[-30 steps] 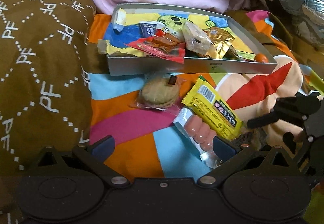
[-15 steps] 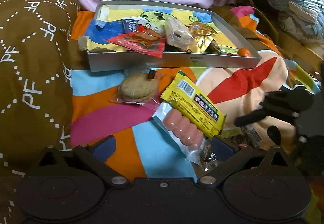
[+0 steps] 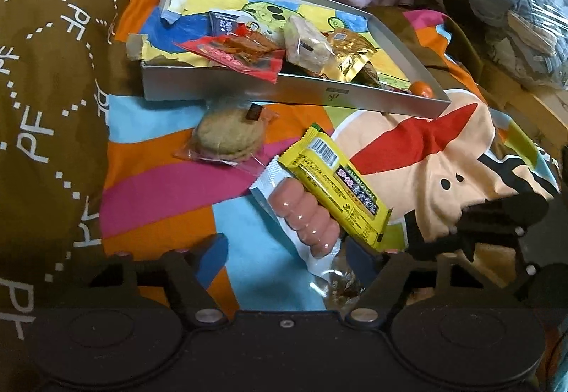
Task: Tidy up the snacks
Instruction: 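Close the left tool on the pink sausage pack while the right tool grasps the brown jerky pack, then lift the sausage pack with the left tool while the right tool lifts the jerky pack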
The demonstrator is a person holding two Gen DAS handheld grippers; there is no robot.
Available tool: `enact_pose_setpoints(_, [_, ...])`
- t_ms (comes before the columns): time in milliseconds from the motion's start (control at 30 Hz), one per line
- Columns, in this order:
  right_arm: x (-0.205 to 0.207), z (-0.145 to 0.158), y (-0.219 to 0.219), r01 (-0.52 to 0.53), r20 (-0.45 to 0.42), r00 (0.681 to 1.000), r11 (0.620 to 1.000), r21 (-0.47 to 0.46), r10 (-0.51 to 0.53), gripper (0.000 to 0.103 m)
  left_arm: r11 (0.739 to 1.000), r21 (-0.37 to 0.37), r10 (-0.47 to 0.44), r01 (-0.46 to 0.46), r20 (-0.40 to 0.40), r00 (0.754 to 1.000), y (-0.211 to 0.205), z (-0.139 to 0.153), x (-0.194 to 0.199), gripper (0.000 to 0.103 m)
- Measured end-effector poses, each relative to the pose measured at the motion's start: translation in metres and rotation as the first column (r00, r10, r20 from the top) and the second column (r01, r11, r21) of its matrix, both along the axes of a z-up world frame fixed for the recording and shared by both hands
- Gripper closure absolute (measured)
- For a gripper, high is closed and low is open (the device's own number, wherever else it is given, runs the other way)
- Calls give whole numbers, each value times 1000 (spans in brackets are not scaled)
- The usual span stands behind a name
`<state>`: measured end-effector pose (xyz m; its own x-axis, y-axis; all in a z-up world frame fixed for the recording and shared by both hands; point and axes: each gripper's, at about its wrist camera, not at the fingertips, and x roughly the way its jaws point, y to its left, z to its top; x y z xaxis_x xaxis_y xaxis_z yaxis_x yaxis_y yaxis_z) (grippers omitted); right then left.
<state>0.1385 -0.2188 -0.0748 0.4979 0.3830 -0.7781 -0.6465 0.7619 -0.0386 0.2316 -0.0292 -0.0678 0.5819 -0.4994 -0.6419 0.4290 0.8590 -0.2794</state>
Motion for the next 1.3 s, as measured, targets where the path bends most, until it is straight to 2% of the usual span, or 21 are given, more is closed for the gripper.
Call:
enact_pose_setpoints(133, [-25, -1, -2, 85, 25, 996, 996, 16, -86, 49, 1000, 5, -4, 4, 1, 1000, -4, -4, 1, 45])
enact_pose_setpoints(233, [-42, -2, -2, 163, 42, 986, 986, 21, -164, 49, 1000, -4, 1, -1, 7, 1000, -5, -6, 4, 46])
enact_pose_setpoints(433, [-71, -3, -10, 355, 90, 931, 935, 0, -353, 49, 1000, 1, -11, 11, 43, 999, -18, -7, 12, 44])
enact_pose_setpoints(533, [-80, -3, -18, 422, 99, 901, 906, 19, -422, 48, 999, 13, -38, 37, 70, 997, -28, -9, 11, 44])
enact_pose_setpoints(600, [-84, -5, -23, 442, 95, 891, 896, 38, -444, 48, 998, 27, -58, 56, 85, 995, -33, -10, 8, 47])
enact_pose_setpoints(667, [-89, -5, -28, 459, 86, 883, 887, 56, -462, 48, 996, 32, -82, 79, 90, 993, -36, -10, 3, 57])
enact_pose_setpoints(733, [-91, -6, -29, 468, 85, 878, 881, 65, -472, 48, 996, 31, -83, 80, 100, 991, -36, -8, 0, 59])
enact_pose_setpoints(867, [-92, -7, -32, 481, 81, 870, 873, 80, -486, 47, 997, 9, -71, 71, 133, 989, -35, -1, -5, 69])
enact_pose_setpoints(1067, [-81, -10, -30, 506, 80, 854, 857, 100, -514, 46, 998, -6, -59, 60, 152, 987, -40, 0, -5, 70])
enact_pose_setpoints(1300, [-71, -14, -23, 504, 88, 855, 858, 98, -512, 42, 997, -72, -8, 14, 73, 997, -43, -8, 17, 70])
